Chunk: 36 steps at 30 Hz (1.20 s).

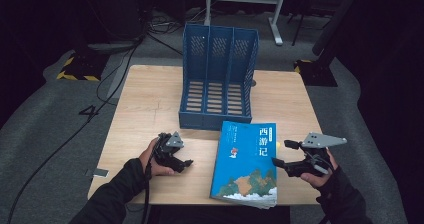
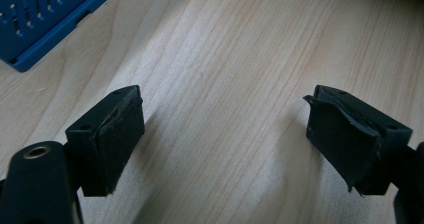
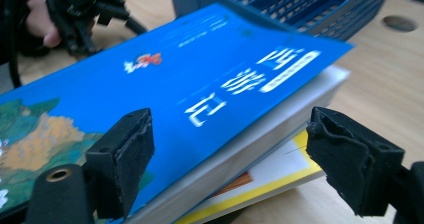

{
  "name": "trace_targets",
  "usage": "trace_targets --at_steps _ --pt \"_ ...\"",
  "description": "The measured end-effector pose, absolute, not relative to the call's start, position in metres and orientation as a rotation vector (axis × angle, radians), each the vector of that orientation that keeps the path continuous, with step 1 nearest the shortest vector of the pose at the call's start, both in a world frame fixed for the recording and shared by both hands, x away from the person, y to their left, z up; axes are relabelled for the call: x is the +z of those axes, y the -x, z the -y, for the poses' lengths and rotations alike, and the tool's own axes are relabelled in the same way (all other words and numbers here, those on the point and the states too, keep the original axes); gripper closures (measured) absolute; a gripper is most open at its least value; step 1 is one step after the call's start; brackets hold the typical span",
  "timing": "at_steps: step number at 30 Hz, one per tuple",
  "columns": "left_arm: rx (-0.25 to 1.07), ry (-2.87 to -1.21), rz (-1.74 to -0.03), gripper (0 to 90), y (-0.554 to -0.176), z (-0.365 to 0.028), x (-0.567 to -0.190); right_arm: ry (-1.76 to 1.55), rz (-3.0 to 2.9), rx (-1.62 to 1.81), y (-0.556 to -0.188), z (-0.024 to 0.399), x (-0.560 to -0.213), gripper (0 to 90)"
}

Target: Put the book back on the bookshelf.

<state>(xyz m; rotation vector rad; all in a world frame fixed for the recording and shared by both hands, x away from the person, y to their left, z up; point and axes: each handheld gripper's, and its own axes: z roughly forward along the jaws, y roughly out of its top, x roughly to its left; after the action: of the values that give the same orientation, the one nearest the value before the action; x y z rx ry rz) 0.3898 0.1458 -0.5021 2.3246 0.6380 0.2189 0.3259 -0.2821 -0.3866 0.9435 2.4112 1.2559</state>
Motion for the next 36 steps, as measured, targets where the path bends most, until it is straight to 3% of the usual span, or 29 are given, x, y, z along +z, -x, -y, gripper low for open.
trace_targets --at_steps 2,3,4,21,30,32,36 --pt "0.212 -2.329 -0.628 17.5 -0.391 -0.142 -0.501 -0.951 -2.447 1.213 -0.327 0.278 -0.392 19.5" --pt "0.183 -2.324 -0.616 25.1 -0.392 -0.138 -0.499 -0.976 -2.502 1.179 -0.329 0.276 -0.4 18.0" --pt "0.183 -2.324 -0.616 25.9 -0.392 -0.138 -0.499 -0.98 -2.521 1.181 -0.33 0.277 -0.403 16.6" --pt "0.247 -2.268 -0.475 26.9 -0.404 -0.083 -0.468 -0.987 -2.634 1.263 -0.343 0.272 -0.412 14.7" --pt "0.234 -2.239 -0.498 30.2 -0.408 -0.084 -0.466 -0.928 -2.592 1.317 -0.352 0.268 -0.408 24.2" --pt "0.232 -2.254 -0.496 30.2 -0.409 -0.083 -0.468 -0.934 -2.572 1.352 -0.358 0.265 -0.407 33.5" --pt "0.255 -2.265 -0.508 30.8 -0.411 -0.08 -0.47 -0.933 -2.619 1.439 -0.372 0.261 -0.41 42.1"
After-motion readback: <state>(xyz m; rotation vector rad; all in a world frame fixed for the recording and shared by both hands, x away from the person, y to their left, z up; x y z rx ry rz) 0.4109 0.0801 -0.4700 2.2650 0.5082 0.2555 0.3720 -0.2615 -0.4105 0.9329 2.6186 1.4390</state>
